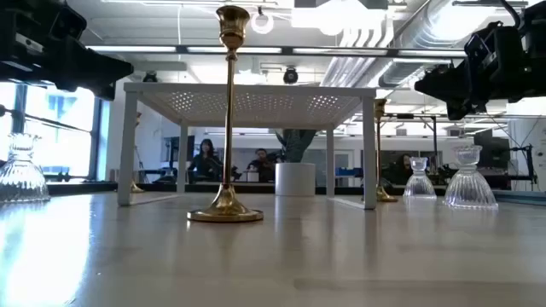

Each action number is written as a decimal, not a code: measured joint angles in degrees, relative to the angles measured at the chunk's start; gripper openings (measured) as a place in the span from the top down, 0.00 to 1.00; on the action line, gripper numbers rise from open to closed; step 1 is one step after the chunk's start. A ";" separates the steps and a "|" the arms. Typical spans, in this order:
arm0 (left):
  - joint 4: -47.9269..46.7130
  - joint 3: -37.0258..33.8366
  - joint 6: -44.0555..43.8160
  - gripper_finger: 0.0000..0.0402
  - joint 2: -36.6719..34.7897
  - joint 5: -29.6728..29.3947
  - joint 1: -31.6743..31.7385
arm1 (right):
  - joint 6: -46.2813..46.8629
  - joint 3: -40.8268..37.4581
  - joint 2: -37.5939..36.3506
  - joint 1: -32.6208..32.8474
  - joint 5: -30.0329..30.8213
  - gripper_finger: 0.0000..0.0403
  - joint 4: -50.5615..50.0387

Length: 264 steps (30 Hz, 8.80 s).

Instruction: Pick & Place candle stick holders

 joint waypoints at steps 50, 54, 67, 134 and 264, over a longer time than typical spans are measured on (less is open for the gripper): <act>0.01 0.00 0.00 1.00 0.00 -0.04 0.00 | 0.00 0.00 0.00 0.00 0.00 1.00 0.00; 0.00 0.00 0.00 1.00 -0.02 -0.04 0.00 | 0.00 0.00 0.01 -0.02 -0.02 1.00 0.01; 0.01 0.00 0.00 1.00 -0.01 0.00 0.01 | 0.00 -0.02 0.01 0.00 0.00 1.00 0.01; 0.01 0.00 0.00 1.00 -0.01 0.00 0.01 | 0.00 -0.01 0.02 -0.02 -0.02 1.00 0.02; 5.55 2.08 1.49 1.00 -0.02 -10.88 0.00 | 15.18 38.80 47.08 -16.85 25.21 0.31 -49.65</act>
